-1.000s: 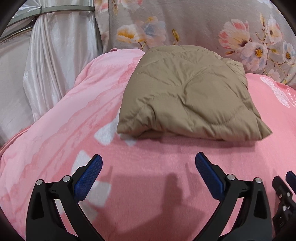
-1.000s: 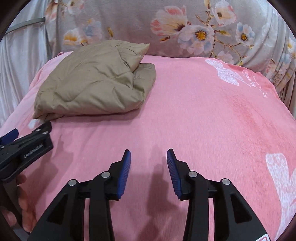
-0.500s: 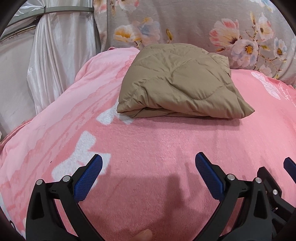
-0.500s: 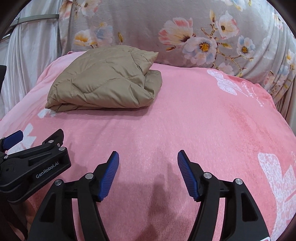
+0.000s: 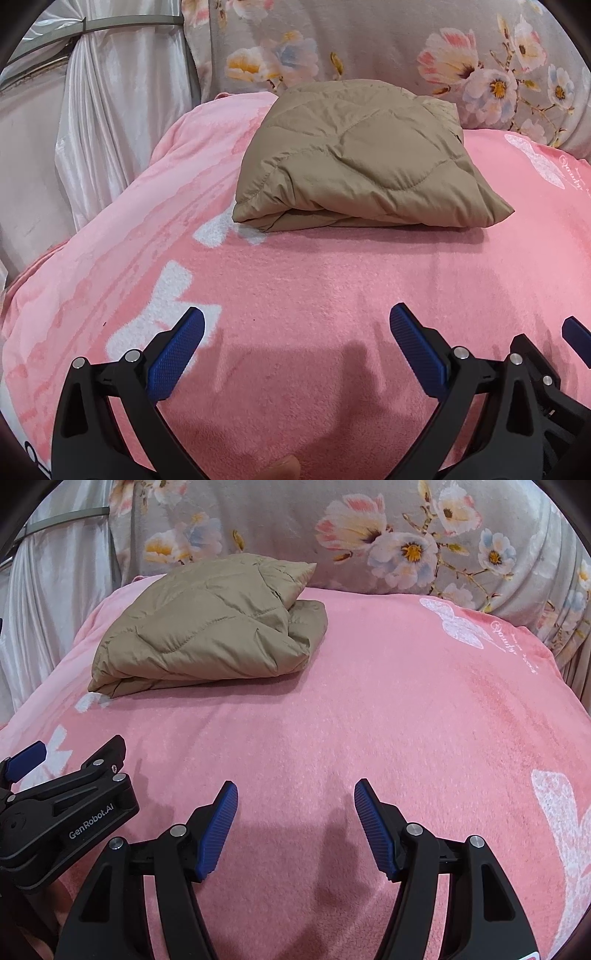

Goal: Fold large clothes

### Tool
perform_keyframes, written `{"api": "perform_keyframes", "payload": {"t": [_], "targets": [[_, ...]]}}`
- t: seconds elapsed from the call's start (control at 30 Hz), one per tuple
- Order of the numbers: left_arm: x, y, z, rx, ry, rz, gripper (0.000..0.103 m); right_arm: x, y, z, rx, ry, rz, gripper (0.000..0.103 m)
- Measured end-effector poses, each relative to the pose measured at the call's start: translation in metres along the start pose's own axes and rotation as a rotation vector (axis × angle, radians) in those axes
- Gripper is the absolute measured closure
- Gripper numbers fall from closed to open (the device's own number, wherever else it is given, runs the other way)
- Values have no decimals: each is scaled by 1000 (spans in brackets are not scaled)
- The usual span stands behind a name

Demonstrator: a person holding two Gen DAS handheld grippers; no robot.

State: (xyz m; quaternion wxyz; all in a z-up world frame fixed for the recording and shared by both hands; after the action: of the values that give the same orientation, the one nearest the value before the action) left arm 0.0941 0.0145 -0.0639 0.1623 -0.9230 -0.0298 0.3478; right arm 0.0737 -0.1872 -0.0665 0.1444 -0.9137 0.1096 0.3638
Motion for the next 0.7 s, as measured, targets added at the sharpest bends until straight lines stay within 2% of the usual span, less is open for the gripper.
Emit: {"api": "perform_keyframes", "payload": {"t": [0.7], "targets": [[-6, 2, -1, -3, 16, -16, 5, -2, -3, 0, -9, 21, 8, 39]]}}
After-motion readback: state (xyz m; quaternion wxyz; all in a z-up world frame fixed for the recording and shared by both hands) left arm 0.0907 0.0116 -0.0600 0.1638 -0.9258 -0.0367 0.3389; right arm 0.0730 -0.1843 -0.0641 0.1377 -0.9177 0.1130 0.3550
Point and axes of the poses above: each gripper's, at about its wrist camera, not at the fingertips, and x roughly the way its jaws point, y to its right, z to its underside, the point moved 1 cm from there along x, roughly the way its jaws point, and after that the axes turned 13 degrees about x, right-handed, at the moved point
